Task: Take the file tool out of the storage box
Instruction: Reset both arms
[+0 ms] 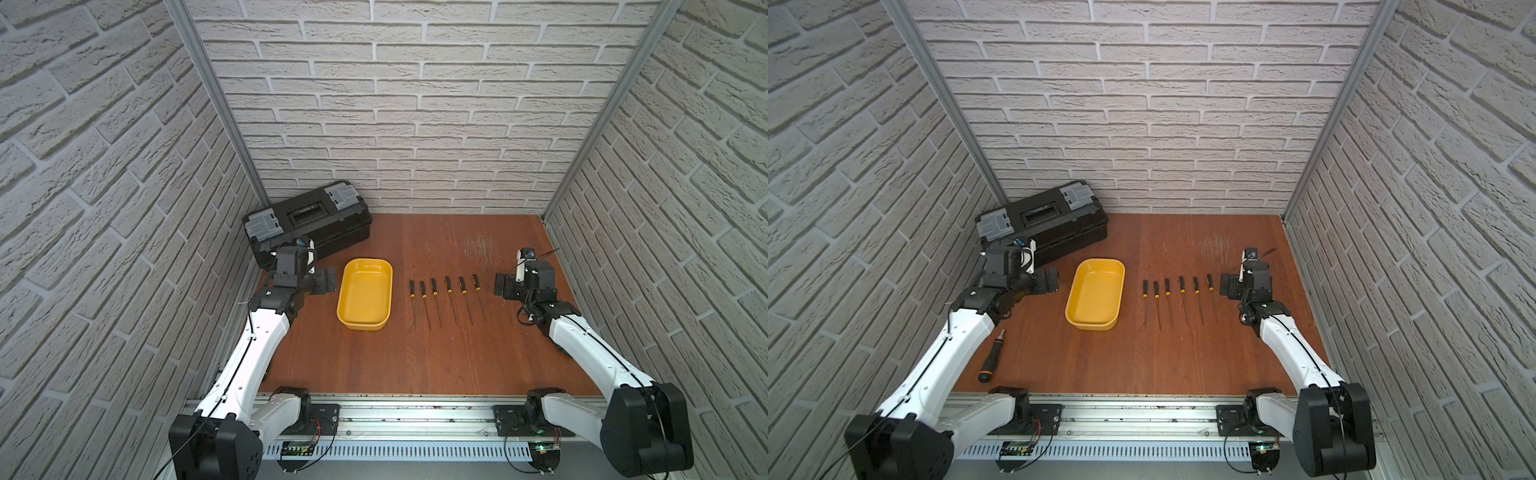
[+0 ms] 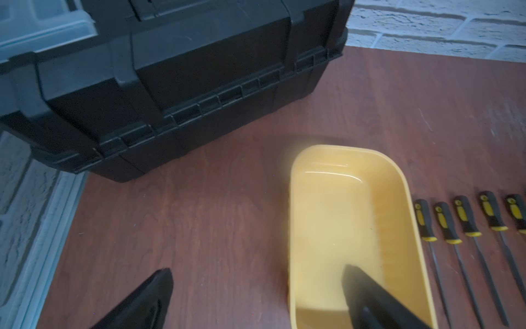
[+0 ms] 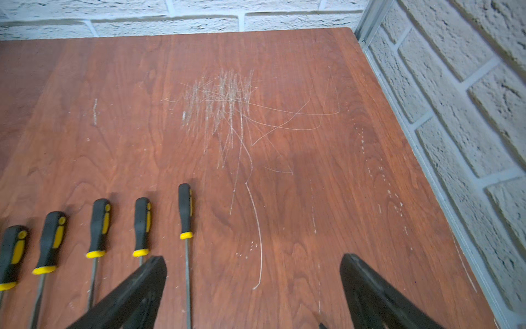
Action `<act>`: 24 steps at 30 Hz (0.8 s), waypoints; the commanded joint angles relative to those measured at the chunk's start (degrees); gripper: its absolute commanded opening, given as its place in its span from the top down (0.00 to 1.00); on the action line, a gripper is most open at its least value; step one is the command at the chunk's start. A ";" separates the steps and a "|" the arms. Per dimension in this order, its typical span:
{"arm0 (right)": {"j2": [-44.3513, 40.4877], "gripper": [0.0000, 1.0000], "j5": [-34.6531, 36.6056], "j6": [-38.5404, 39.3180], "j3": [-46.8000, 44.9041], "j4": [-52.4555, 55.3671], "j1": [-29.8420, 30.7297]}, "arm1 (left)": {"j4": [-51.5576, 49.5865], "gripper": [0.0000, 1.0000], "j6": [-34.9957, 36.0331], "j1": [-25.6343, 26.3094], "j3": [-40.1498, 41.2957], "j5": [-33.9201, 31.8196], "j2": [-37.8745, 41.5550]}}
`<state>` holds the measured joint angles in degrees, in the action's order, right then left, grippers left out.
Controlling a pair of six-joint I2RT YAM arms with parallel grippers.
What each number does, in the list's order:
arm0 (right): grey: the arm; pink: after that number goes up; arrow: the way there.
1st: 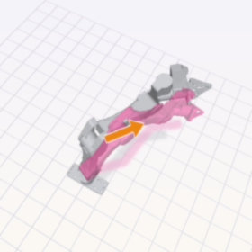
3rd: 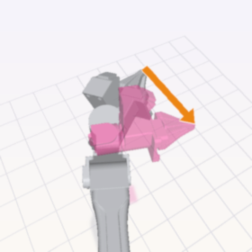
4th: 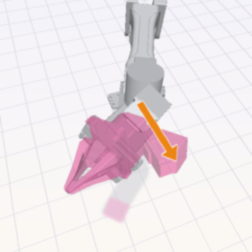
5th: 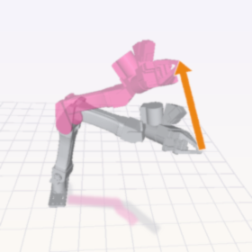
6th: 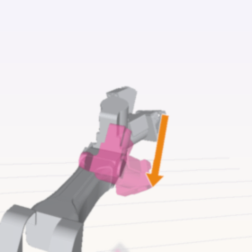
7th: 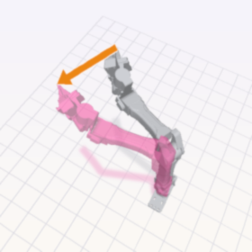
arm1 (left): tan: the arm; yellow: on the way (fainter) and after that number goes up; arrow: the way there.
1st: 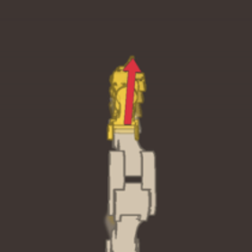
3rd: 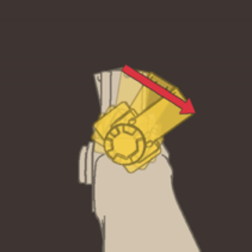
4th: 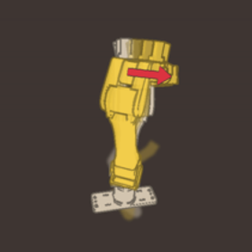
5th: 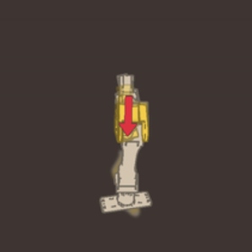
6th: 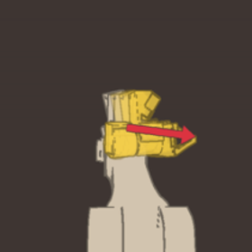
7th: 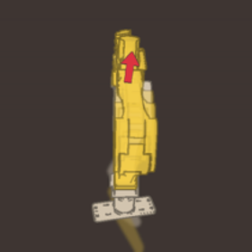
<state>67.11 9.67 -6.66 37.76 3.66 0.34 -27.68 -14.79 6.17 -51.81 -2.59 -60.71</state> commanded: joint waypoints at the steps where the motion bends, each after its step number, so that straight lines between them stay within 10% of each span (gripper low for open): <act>1: 2.22 0.00 -2.42 2.91 -2.54 -13.22 -2.06 | 6.90 0.02 1.52 -1.82 2.82 -2.17 1.29; 13: 14.95 0.00 -4.40 3.71 -12.86 -43.92 -3.00 | 23.00 0.02 1.86 -8.73 14.64 -2.01 2.22; 24: 19.44 0.01 -4.84 7.10 -13.72 -48.73 -0.56 | 49.70 0.01 6.15 -14.01 27.98 -1.50 -0.29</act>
<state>86.26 4.43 -0.58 24.71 -39.68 -0.54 9.72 -10.26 -6.72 -26.06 -3.86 -58.85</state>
